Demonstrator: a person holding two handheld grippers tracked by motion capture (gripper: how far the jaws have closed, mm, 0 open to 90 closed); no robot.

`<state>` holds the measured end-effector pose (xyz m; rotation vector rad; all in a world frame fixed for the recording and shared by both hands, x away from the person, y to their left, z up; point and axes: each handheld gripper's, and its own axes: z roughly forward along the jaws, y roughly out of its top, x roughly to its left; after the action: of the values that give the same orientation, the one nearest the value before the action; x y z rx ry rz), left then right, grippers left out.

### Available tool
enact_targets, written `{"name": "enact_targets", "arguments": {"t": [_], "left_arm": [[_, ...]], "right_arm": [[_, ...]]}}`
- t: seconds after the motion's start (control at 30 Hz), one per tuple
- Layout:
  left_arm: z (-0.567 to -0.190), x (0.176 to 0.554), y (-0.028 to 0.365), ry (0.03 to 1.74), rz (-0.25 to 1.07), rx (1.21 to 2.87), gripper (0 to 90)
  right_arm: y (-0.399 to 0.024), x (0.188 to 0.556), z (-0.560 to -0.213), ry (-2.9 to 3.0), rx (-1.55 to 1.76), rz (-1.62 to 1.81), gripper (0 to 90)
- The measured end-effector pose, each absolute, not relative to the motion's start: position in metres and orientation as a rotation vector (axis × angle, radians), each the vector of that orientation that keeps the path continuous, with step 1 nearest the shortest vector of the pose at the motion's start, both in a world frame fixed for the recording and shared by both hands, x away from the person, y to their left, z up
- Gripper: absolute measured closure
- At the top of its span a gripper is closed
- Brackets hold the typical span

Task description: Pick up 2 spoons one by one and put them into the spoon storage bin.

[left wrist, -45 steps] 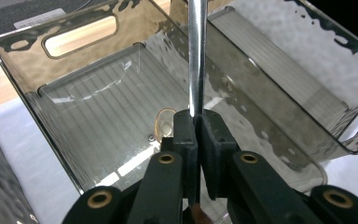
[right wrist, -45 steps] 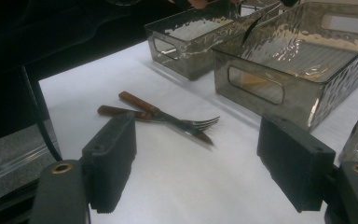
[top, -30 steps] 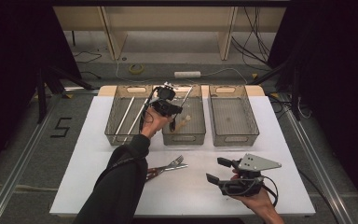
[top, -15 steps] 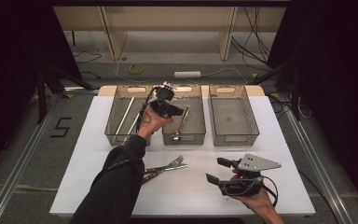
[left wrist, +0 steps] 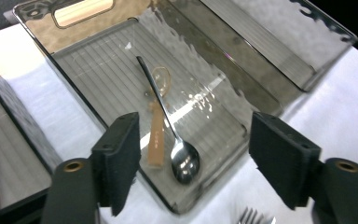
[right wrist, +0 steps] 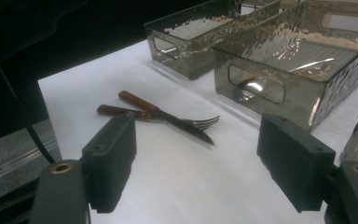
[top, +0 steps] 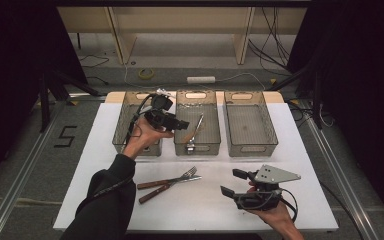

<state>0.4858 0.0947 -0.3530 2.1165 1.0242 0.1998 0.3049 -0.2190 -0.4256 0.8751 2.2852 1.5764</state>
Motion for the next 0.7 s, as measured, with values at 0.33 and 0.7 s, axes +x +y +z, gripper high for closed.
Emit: {"name": "enact_targets", "arguments": {"t": [0.33, 0.7], "left_arm": [[-0.362, 0.453, 0.12, 0.979, 0.179, 2.141, 24.9], [-0.38, 0.433, 0.133, 0.949, 0.216, 2.258, 22.6]], "right_arm": [[-0.219, 0.305, -0.426, 2.285, 0.888, 1.574, 29.3], [-0.219, 0.305, -0.425, 2.288, 0.88, 1.566, 29.3]]}}
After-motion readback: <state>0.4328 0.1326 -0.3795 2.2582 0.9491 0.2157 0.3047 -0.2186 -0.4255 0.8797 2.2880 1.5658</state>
